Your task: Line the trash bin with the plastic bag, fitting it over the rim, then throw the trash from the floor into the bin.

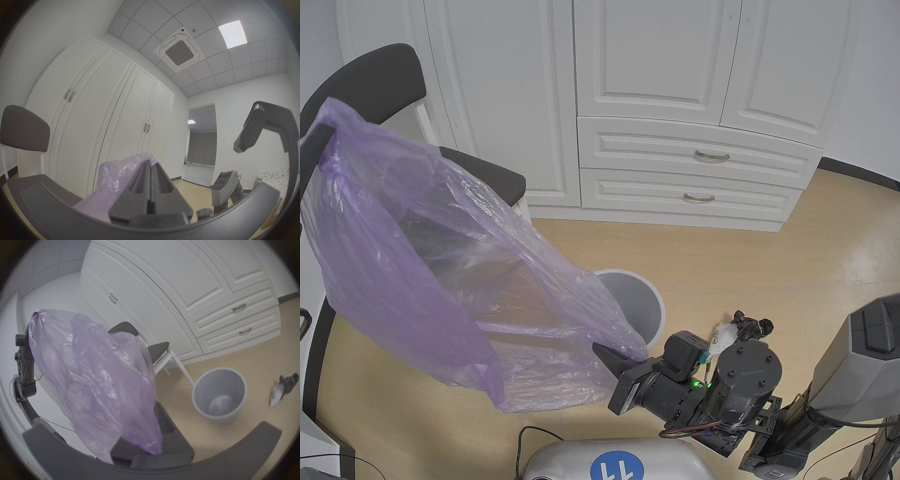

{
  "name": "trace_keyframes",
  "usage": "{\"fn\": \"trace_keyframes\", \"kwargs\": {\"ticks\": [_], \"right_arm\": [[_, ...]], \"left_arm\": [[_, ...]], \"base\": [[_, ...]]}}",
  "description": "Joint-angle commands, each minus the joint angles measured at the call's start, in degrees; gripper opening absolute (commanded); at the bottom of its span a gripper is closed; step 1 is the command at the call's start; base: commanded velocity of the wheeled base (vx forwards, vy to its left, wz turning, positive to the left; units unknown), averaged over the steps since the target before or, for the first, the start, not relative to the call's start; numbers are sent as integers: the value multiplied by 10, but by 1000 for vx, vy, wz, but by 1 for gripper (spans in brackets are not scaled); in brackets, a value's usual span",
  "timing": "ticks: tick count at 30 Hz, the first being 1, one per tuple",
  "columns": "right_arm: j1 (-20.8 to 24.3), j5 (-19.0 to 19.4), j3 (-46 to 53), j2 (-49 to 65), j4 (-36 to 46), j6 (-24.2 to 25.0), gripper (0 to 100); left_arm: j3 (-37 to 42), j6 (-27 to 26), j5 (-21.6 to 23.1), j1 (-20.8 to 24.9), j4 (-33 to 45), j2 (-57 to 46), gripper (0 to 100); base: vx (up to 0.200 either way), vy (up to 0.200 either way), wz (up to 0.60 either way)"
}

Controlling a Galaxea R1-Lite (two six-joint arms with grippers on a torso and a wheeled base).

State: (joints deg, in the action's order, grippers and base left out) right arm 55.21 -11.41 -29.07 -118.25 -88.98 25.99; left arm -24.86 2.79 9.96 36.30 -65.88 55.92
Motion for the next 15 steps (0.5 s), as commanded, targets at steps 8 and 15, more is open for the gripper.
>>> {"fn": "trace_keyframes", "kwargs": {"ticks": [8,15], "right_arm": [[-1,-6,19,58,-10,-47,0],[-3,-17,18,61,-10,-66,0]], "left_arm": [[5,-27,-2,-16,9,-14,0],[5,-53,-1,-52,42,-44,0]], "base": [[0,0,0],[0,0,0]]}}
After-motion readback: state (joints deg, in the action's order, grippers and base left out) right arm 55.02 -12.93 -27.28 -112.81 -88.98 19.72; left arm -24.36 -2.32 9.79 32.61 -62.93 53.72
